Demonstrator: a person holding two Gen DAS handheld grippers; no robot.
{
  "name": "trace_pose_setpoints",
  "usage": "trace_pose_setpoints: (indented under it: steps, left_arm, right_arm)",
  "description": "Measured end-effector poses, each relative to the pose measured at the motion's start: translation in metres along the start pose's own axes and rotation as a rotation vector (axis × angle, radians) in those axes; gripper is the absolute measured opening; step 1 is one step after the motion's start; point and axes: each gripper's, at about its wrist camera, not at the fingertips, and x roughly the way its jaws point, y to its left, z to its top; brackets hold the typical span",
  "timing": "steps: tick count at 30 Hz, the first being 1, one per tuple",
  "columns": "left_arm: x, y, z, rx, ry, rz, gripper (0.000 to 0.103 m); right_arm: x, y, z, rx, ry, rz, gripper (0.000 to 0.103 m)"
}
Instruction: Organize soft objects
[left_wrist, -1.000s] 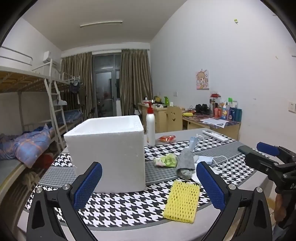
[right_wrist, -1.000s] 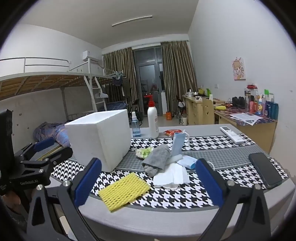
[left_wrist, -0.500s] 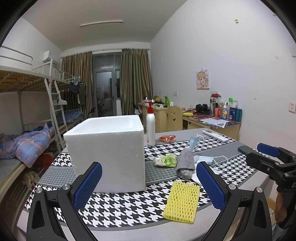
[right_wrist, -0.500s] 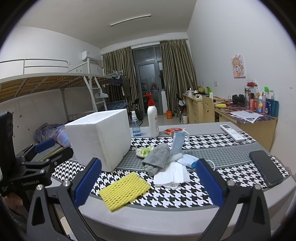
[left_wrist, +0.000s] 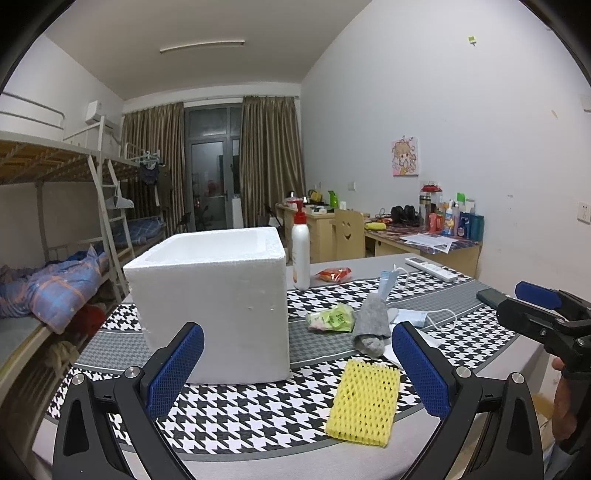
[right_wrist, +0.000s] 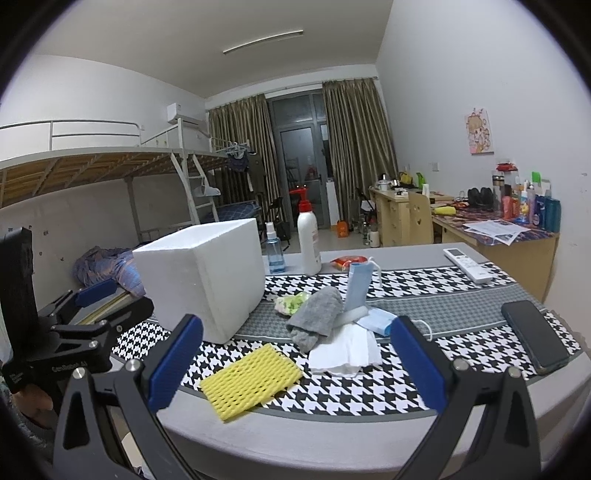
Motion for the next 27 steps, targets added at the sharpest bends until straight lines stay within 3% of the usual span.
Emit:
trace_pose_setpoints:
  steps: [16, 27]
  left_arm:
    - [0.012, 0.001, 0.000, -0.001, 0.041, -0.006, 0.102]
    - [0.034, -0.005, -0.005, 0.014, 0.118, -0.031, 0.102]
  right_arm:
    - [0.015, -0.011, 0.000, 0.003, 0.037, -0.031, 0.102]
    - [0.037, -0.016, -0.001, 0.006, 0.078, -0.032, 0.103]
